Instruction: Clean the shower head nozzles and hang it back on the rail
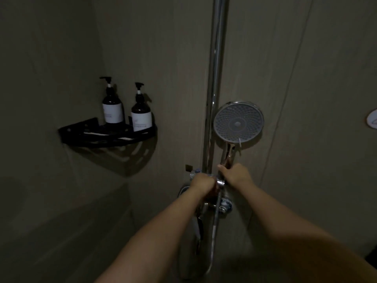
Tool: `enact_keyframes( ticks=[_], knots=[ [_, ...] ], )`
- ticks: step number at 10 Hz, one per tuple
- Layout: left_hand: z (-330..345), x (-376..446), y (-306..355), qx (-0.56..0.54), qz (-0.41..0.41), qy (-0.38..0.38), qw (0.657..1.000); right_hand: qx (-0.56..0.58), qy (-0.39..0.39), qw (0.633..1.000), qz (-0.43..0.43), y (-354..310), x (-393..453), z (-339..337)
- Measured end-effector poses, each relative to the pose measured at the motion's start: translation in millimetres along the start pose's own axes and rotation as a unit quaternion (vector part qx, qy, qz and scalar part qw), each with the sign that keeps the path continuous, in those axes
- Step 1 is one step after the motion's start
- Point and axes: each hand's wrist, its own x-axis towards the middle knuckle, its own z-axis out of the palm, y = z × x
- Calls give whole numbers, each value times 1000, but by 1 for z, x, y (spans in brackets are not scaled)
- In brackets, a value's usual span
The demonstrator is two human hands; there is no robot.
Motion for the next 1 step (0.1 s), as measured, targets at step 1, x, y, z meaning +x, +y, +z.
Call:
enact_keyframes(
  ticks=[1],
  knots=[
    [-19,-18,16,-86,18,36,995,-22,15,999,20,-12,-8,2]
  ],
)
